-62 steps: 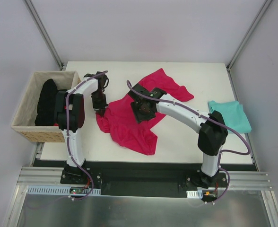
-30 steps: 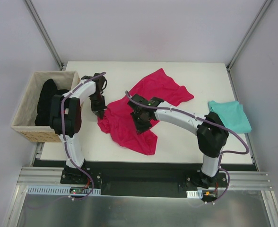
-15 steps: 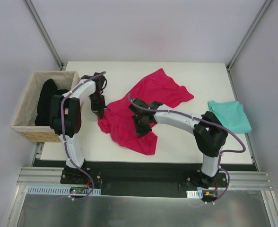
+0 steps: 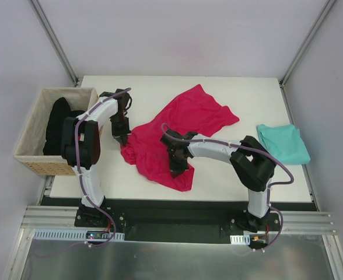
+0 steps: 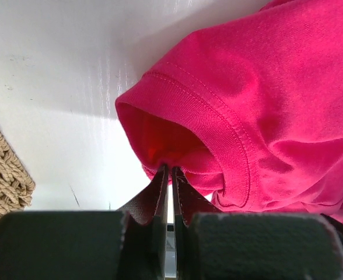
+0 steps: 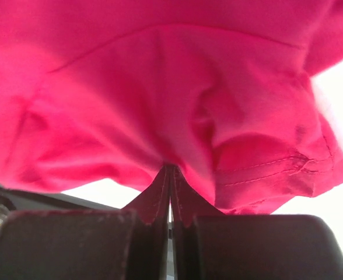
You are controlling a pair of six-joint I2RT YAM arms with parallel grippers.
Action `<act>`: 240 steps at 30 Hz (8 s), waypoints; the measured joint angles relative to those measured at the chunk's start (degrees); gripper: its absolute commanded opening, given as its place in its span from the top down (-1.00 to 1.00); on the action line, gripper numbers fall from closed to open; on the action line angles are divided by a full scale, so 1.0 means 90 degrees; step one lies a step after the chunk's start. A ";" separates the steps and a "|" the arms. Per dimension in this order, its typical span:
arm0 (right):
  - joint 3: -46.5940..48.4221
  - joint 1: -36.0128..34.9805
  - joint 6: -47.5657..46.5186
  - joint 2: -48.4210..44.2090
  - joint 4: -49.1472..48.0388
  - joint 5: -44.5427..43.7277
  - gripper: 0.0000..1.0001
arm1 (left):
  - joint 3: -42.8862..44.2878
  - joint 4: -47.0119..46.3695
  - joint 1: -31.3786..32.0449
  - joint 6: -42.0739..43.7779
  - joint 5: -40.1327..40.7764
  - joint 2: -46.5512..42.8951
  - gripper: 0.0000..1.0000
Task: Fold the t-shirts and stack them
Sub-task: Flatten out the tshirt
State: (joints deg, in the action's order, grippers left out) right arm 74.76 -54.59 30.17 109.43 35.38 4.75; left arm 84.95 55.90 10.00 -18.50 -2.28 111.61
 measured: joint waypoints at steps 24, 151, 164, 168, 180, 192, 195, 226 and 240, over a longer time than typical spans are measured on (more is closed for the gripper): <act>-0.0964 0.0270 0.1596 -0.0607 0.0250 -0.1069 0.98 | 0.0384 0.0386 -0.0112 0.0180 0.0415 -0.0240 1.00; 0.3062 -0.1358 -0.0908 0.2035 0.2208 -0.1836 0.98 | 0.1610 0.1064 -0.0330 0.0250 0.0816 -0.1498 0.71; 0.2613 -0.1355 -0.0721 0.1773 0.2191 -0.2064 0.98 | 0.1610 0.1066 -0.0330 0.0250 0.0814 -0.1498 0.72; 0.2419 -0.1336 -0.0593 0.1639 0.2234 -0.2203 0.98 | 0.1610 0.1066 -0.0330 0.0245 0.0814 -0.1498 0.72; 0.1727 -0.1076 0.0270 0.1054 0.2548 -0.2725 0.98 | 0.1617 0.1066 -0.0330 0.0245 0.0809 -0.1496 0.72; 0.1515 -0.0964 0.0532 0.1001 0.2633 -0.2735 0.98 | 0.1778 0.1064 -0.0333 0.0245 0.0770 -0.1355 0.72; 0.1666 -0.0962 0.0457 0.1003 0.2657 -0.2681 0.97 | 0.1785 0.1066 -0.0330 0.0245 0.0760 -0.1336 0.72; 0.2640 -0.1197 -0.0265 0.1384 0.2722 -0.2453 0.16 | 0.1834 0.1073 -0.0330 0.0248 0.0765 -0.1158 0.72; 0.1576 -0.0869 0.0979 0.0238 0.3089 -0.3951 0.23 | 0.1882 0.1100 -0.0330 0.0250 0.0765 -0.1066 0.72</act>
State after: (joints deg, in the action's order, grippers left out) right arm 88.95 -62.41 38.98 111.57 63.18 -30.81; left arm 101.89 65.80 7.03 -16.25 4.60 102.02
